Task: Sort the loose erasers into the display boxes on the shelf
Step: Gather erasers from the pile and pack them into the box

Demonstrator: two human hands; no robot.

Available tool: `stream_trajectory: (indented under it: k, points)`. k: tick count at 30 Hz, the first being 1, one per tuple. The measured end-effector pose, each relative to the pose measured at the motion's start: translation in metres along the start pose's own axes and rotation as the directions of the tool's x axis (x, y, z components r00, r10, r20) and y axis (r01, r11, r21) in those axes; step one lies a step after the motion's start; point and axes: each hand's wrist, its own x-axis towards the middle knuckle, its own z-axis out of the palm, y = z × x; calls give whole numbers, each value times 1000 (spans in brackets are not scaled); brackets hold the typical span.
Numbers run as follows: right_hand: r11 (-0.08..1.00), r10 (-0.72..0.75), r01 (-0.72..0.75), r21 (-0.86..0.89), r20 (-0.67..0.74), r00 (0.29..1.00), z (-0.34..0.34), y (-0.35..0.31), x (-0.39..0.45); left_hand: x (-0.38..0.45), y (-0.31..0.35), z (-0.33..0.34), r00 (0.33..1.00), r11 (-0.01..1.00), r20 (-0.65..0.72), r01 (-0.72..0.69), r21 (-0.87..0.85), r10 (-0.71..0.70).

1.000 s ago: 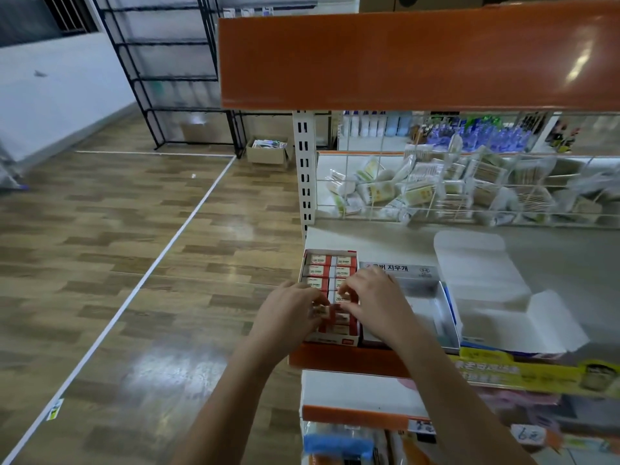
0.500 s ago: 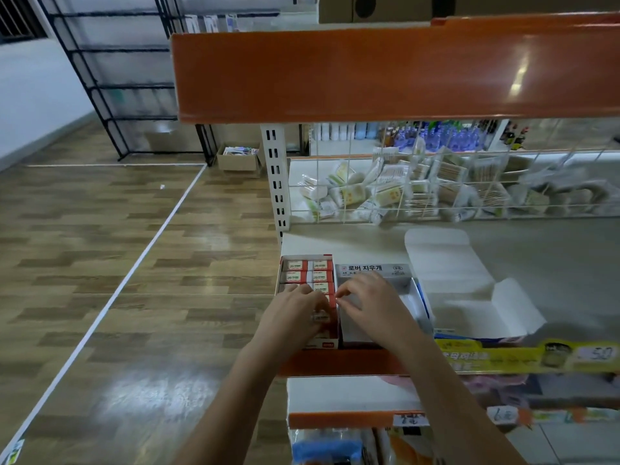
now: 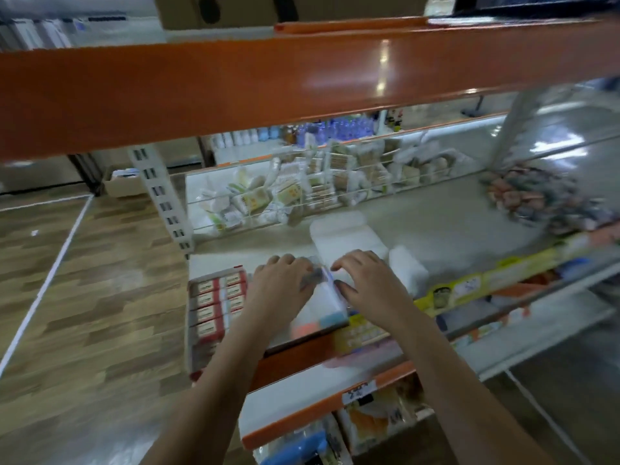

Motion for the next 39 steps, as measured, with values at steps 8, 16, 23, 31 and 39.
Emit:
stream_trajectory:
  k: [8, 16, 23, 31, 39]
  points:
    - [960, 243, -243, -137, -20, 970, -64, 141, -47, 84, 149, 43, 986, 983, -21, -163, 80, 165]
    - [879, 446, -447, -166, -48, 894, -126, 288, -101, 163, 287, 92, 966, 965, 17, -258, 56, 257]
    - [818, 540, -544, -185, -78, 838, -156, 376, -114, 219, 373, 121, 947, 949, 66, -316, 2, 315]
    - [814, 557, -569, -120, -119, 822, -181, 496, -92, 323, 427, 163, 953, 953, 27, -303, -27, 303]
    - [831, 544, -539, -138, 2, 839, -212, 614, -34, 430, 451, 185, 980, 980, -34, -197, 25, 197]
